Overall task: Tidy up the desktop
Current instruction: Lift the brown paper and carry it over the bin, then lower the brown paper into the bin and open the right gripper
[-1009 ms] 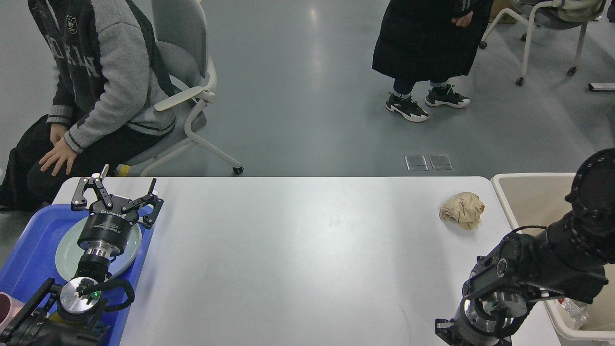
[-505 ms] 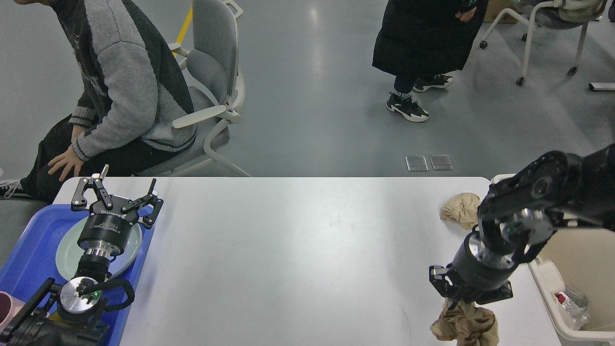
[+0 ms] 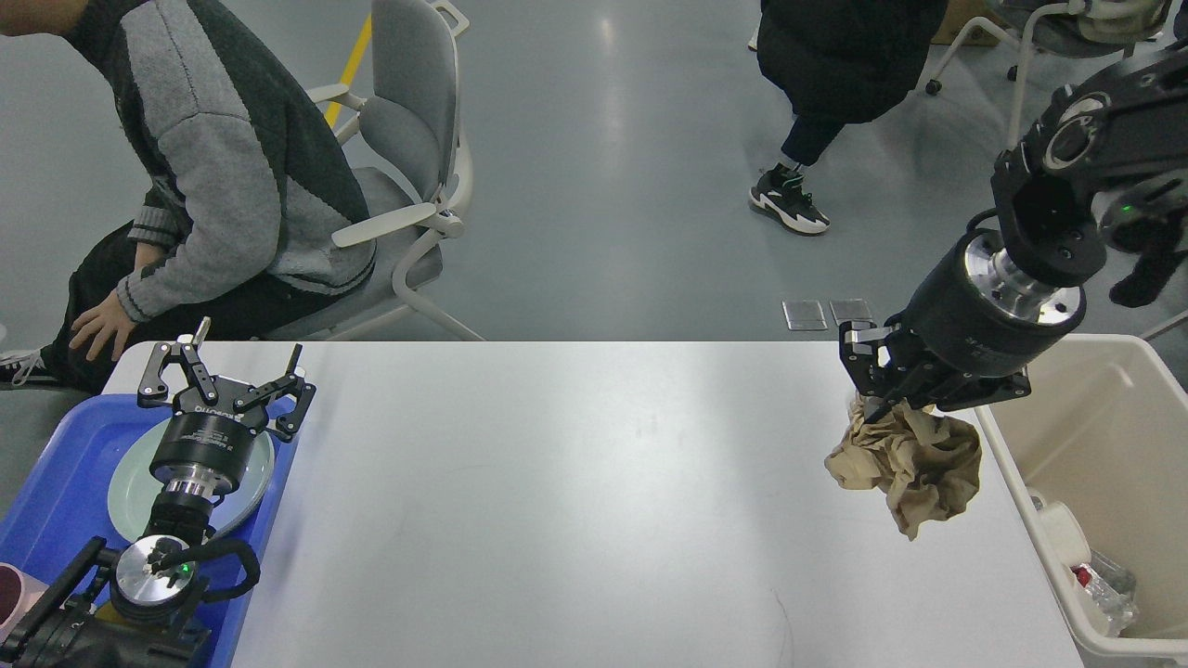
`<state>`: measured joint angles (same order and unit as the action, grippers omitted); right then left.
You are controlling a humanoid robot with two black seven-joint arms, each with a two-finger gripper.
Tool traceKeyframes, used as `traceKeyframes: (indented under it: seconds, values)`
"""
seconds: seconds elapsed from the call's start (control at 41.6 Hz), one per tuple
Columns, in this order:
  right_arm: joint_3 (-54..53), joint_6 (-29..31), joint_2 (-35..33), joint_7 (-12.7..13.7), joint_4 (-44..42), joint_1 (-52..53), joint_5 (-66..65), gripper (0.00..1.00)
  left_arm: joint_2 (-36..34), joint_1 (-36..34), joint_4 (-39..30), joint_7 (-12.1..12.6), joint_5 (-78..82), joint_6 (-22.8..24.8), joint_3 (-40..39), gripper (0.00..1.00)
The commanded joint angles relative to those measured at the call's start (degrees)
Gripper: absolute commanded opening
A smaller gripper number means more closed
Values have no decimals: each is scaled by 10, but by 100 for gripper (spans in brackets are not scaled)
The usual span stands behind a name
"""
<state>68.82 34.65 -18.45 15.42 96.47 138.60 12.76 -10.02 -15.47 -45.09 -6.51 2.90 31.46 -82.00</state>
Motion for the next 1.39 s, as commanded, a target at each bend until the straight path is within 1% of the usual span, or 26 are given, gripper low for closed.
traceKeyframes:
  seconds: [0.0,0.096,0.192,0.409,0.433,0.529,0.745,0.865,1.009,1.033,1.058,1.106,1.13,1.274,1.298,1.37]
  values:
    - [23,-9,-1,0,-12,1,2,0,0,0,0,0,0,0,0,96]
    - [48,-22,-5,0,-20,0,2,0,0,0,0,0,0,0,0,96]
    - [81,-36,-39,0,-48,-9,2,0,0,0,0,0,0,0,0,96]
    - [101,-46,-112,0,-153,-102,-5,0,0,0,0,0,0,0,0,96]
    - [101,-50,-129,0,-182,-129,-8,0,0,0,0,1,0,0,0,96]
    - [96,-62,-159,0,-252,-196,-11,0,0,0,0,1,0,0,0,96]
    - [74,-69,-171,-1,-446,-375,-11,0,0,1,0,0,0,0,0,96]
    - [26,-71,-174,-1,-541,-484,-11,0,0,1,0,0,0,0,0,96]
    - [-70,-82,-176,-1,-659,-637,-11,0,0,1,0,0,0,0,0,96]
    - [-85,-88,-172,-1,-680,-667,-11,0,0,1,0,0,0,0,0,96]
    - [-114,-105,-167,-2,-719,-717,-11,0,0,1,0,0,0,0,0,96]
    - [-139,-129,-154,-4,-756,-761,-11,0,0,0,0,0,0,0,0,96]
    - [-153,-161,-131,-5,-790,-805,-11,0,0,0,0,0,0,0,0,96]
    - [-153,-250,-65,-9,-873,-914,-12,0,0,1,0,0,0,0,0,96]
    - [-150,-275,-47,-14,-898,-938,-12,0,0,1,0,0,0,-1,0,96]
    - [-137,-323,-14,-22,-929,-981,-20,0,0,1,0,0,0,-1,0,96]
